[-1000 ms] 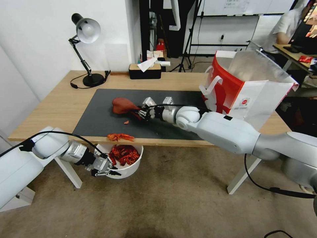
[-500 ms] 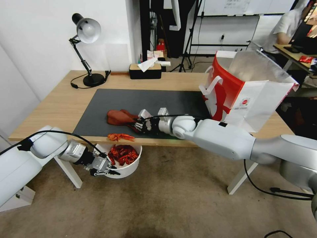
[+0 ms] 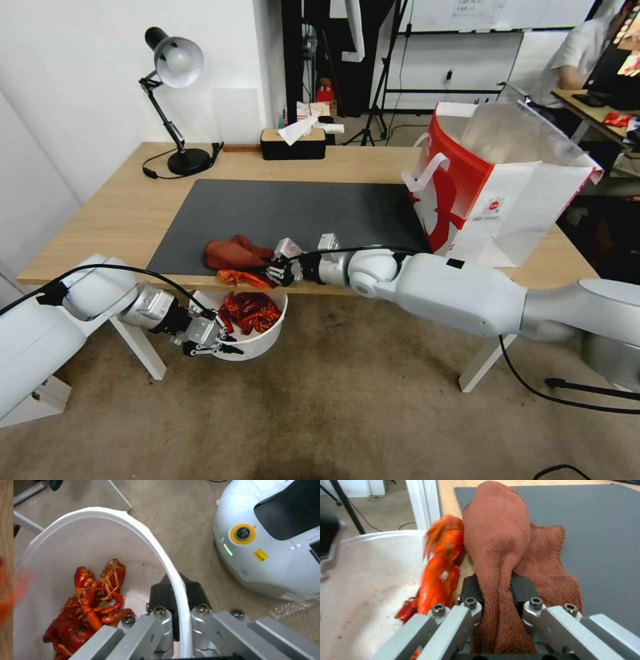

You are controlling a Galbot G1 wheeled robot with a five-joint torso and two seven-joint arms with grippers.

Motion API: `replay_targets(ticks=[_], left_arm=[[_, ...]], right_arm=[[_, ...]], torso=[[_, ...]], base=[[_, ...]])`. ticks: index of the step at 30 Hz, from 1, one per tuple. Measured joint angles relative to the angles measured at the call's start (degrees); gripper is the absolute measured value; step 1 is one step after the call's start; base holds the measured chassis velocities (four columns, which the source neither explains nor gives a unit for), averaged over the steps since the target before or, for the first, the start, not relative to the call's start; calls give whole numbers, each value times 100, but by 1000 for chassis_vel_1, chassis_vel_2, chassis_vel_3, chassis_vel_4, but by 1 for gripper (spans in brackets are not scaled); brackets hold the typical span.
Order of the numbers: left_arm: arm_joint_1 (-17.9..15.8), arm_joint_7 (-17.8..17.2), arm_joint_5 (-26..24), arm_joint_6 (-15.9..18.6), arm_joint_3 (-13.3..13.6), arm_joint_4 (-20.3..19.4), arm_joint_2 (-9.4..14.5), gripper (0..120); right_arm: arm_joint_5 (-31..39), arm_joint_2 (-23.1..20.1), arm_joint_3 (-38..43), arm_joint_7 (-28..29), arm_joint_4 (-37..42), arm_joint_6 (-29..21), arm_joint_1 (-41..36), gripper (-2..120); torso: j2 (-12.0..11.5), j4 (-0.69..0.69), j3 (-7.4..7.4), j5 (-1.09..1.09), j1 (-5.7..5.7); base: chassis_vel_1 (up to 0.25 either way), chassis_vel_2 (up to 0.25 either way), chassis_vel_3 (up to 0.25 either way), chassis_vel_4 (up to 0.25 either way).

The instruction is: Sweep shrimp from table into container with towel, then put container into takeout bag.

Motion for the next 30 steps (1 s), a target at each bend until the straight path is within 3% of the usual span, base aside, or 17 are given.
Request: replay_targets(ticks=[17,30], left_arm=[[-49,-2,-14,2,-13,-6,27,0],[-51,-6,-16,12,-13,-7,37,0]], right_arm=[[102,-382,-262,97,880,-56,-59,8],[105,-777,13,202,1475,-57,-478,8]], torso=[[0,0,1,-1,0],[0,0,1,0,0]], base=[[0,0,0,0],[0,0,0,0]])
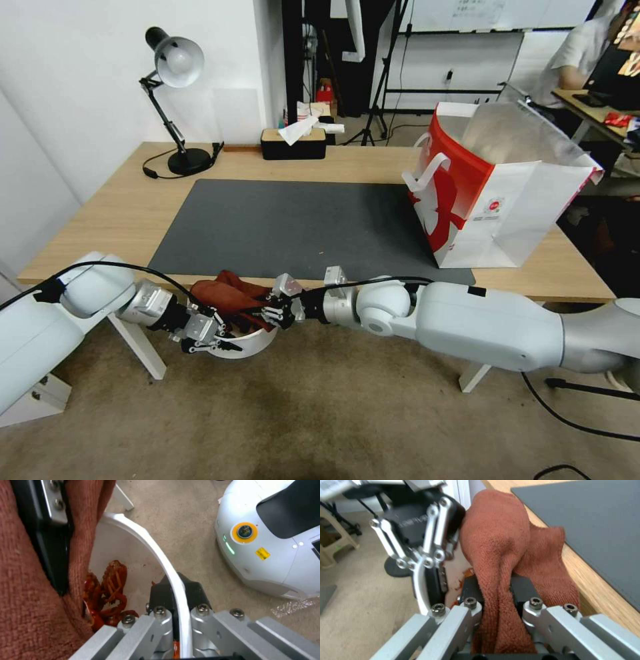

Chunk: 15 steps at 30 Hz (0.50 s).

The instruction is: Sweep shrimp from table into container with towel, then put container into takeout bag.

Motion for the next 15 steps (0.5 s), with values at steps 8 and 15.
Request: replay_targets(ticks=[8,15], left_arm=[[57,0,10,3,-23,-20,2,0],[103,-1,22,5,-46,-49,10,0]], right_arm=[[-5,-129,475,78,174,0,-311,8],[-13,-227,1134,318,371,2,-731,8]], torso=[[0,1,0,0,0],[0,0,-1,0,0]], base=[[0,0,0,0],[0,0,0,0]])
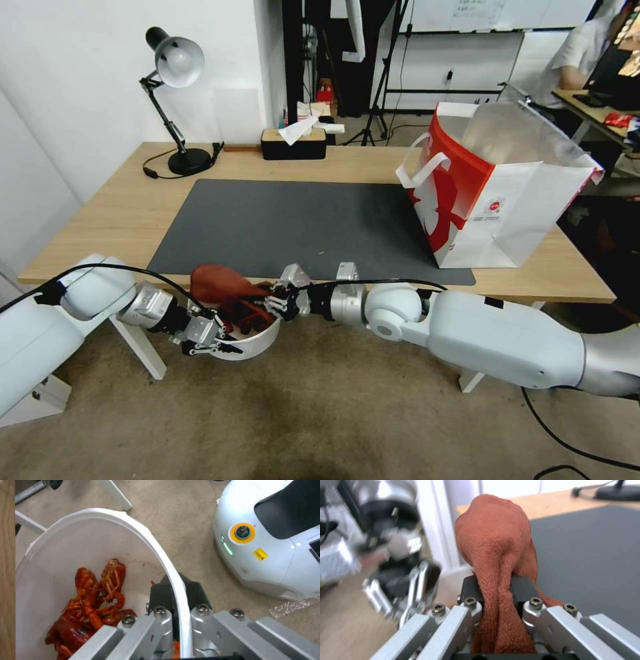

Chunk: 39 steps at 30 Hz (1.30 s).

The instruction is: Sweep shrimp from table into container with towel, then put container into takeout bag.

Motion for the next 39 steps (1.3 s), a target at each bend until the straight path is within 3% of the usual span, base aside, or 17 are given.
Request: replay_targets(ticks=[11,13,17,20,23,25,31,39], left_arm=[[110,-4,6,7,-75,-73,36,0],[196,-5,16,8,-143,-111,38,0],[225,-6,28,9,-164,-124,29,0],[225,-7,42,12,-163,-130,1,0],[222,-8,45,13,-156,-132,-4,0],[216,-8,70,19,-115,-134,-24,0],[213,-9,99,22,-87,-120,-44,0],[210,-9,108,22,-61,-102,-64,0]], right_arm=[[-505,16,1097,690,106,-84,-446,8],[-975,-39,1466,1204,62,-433,-545,8],[-1331,-117,1639,1544,58,-748,-641,8],[-1942,-260,1850,2196,57,-1271,-865,8],[-2010,-276,1910,2337,58,-1365,-932,8],[-2264,-296,2130,2765,9,-1624,-1205,8],[-2686,-289,2326,3212,-110,-1875,-1548,8],[-2819,-253,2446,3393,-192,-1914,-1804,8]], torso=[[0,1,0,0,0],[0,1,0,0,0],[0,1,0,0,0],[0,0,1,0,0],[0,-1,1,1,1],[0,0,0,1,0],[0,0,1,0,0],[0,1,1,-1,0]], base=[[0,0,0,0],[0,0,0,0],[0,0,0,0],[0,0,0,0],[0,0,0,0],[0,0,0,0],[0,0,0,0],[0,0,0,0]])
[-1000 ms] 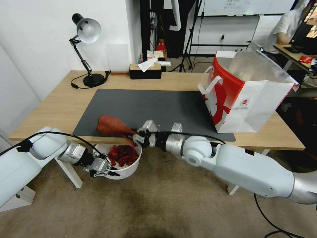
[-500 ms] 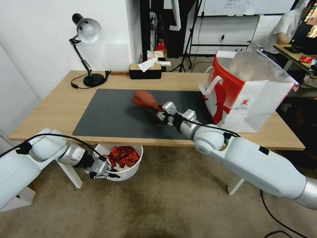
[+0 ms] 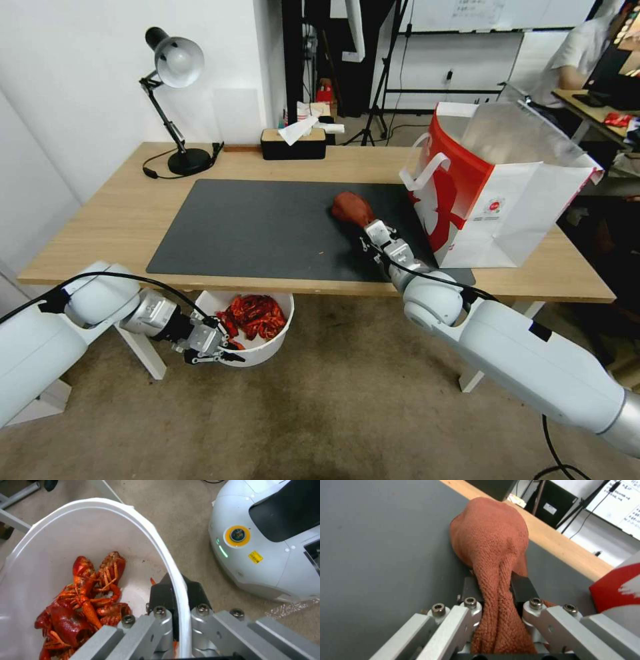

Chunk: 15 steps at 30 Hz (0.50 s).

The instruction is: Sweep shrimp from table into container with towel, then put container into takeout bag.

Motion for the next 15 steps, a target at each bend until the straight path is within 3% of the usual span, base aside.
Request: replay_targets(ticks=[5,11,13,15], left_arm=[[-2,0,4,0,2,-5,-4,0],[16,0,12,2,-11,-38,4,0],[22,0,14,3,-17,-42,4,0],[39,0,20,5,-30,-50,2,0]], right_arm=[[1,6,77,79,12,1,-119,9],[11,-12,200,132,83,5,-272,33],[12,-13,217,133,92,6,-293,36],[12,-17,253,134,103,16,-341,47]], torso=[[0,0,0,0,0],[0,0,0,0,0],[0,0,0,0,0],[0,0,0,0,0]], base=[[0,0,0,0],[0,0,0,0],[0,0,0,0],[0,0,0,0]])
